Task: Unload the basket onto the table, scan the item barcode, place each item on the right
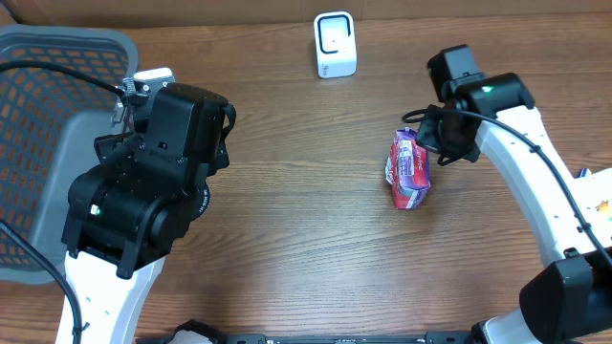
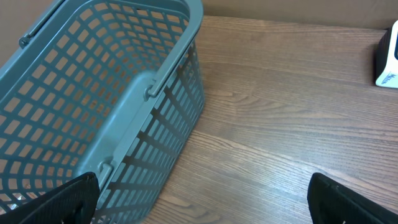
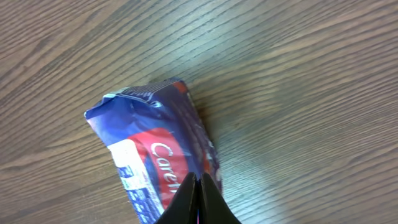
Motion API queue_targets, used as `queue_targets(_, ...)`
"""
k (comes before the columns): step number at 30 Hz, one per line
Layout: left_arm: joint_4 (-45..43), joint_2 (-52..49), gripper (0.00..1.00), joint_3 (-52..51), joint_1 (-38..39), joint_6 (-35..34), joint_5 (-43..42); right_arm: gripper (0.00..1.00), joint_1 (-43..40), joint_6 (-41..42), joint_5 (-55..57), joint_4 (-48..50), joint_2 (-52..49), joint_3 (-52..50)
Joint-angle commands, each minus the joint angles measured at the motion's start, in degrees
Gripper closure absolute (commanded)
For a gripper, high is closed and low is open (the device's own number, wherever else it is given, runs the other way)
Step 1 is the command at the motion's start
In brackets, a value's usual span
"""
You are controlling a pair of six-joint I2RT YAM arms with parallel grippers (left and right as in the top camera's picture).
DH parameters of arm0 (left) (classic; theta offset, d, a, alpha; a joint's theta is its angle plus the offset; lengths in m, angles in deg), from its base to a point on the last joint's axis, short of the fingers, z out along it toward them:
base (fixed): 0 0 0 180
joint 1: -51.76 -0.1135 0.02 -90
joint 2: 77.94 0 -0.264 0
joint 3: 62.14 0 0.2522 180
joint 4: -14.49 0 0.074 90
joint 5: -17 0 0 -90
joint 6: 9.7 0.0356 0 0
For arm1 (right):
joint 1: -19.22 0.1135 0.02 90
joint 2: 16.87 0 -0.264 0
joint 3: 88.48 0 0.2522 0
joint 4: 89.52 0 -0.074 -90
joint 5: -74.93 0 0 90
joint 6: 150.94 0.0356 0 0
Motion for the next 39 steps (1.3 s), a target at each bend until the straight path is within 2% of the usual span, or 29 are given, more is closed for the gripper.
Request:
queue_targets(1, -0.2, -0.1, 0.0, 0.8, -0.3, -0.4, 0.7, 0.96, -1.7, -6.4, 0.0, 0.1, -0.9, -0.7)
queue_targets(7, -0.2, -0.1, 0.0, 0.8, -0.3, -0.4, 0.7, 0.96, -1.6, -7.4, 0.2, 3.1, -6.6, -4.3)
queue_targets(14, -0.2, -0.1, 0.0, 0.8, -0.3, -0.4, 0.7, 0.96, 4.3, -15.2, -16.2, 5.4, -8.3, -4.2)
queue_targets(19, -0.2, -0.1, 0.0, 0.8, -0.3, -0.4, 0.7, 0.96, 10.7, -15.4, -18.1, 5.4, -8.3, -4.2)
queue_targets(20, -0.2, -0.1, 0.0, 0.8, -0.3, -0.4, 0.7, 0.92, 11.3, -14.8, -17.5, 5.4, -8.3, -4.2)
queue_targets(21, -0.2, -0.1, 0.0, 0.8, -0.3, -0.4, 0.7, 0.81, 11.7, -13.9, -16.5, 5.3, -8.3, -4.2)
queue_targets(22, -0.2, -0.1, 0.0, 0.8, -0.3, -0.4, 0.7, 0.77, 11.8, -12.3, -15.1, 5.1, -8.3, -4.2)
queue_targets(25, -0.2, -0.1, 0.0, 0.8, -0.3, -0.4, 0.7, 0.75, 10.9, -8.7, -13.7, 3.9, -8.2, -3.8)
queue_targets(26, -0.2, -0.1, 0.0, 0.8, -0.3, -0.4, 0.7, 0.65, 10.2, -8.4, -14.1, 3.8, -7.9, -3.7)
queue_targets(28, -0.2, -0.1, 0.0, 0.8, -0.3, -0.4, 0.7, 0.26, 8.6, -8.4, -14.8, 3.8, -7.3, -3.6)
queue_targets(29, -0.2, -0.1, 0.0, 0.8, -0.3, -0.4, 0.7, 0.17, 7.3, -8.7, -15.8, 3.8, -6.7, -3.4)
queue_targets(31, -0.2, -0.1, 0.0, 0.8, -0.3, -0.4, 0.7, 0.14, 4.5, -9.3, -18.9, 3.8, -5.6, -3.4)
queue_targets(36, -0.2, -0.1, 0.0, 0.8, -0.3, -0.4, 0.7, 0.14, -2.5, -14.1, -36.1, 3.3, -4.6, -3.5)
queue_targets(39, -0.2, -0.1, 0.0, 0.8, -0.3, -0.4, 0.7, 0.16, -4.3, -13.7, -37.4, 1.2, -4.6, -4.0)
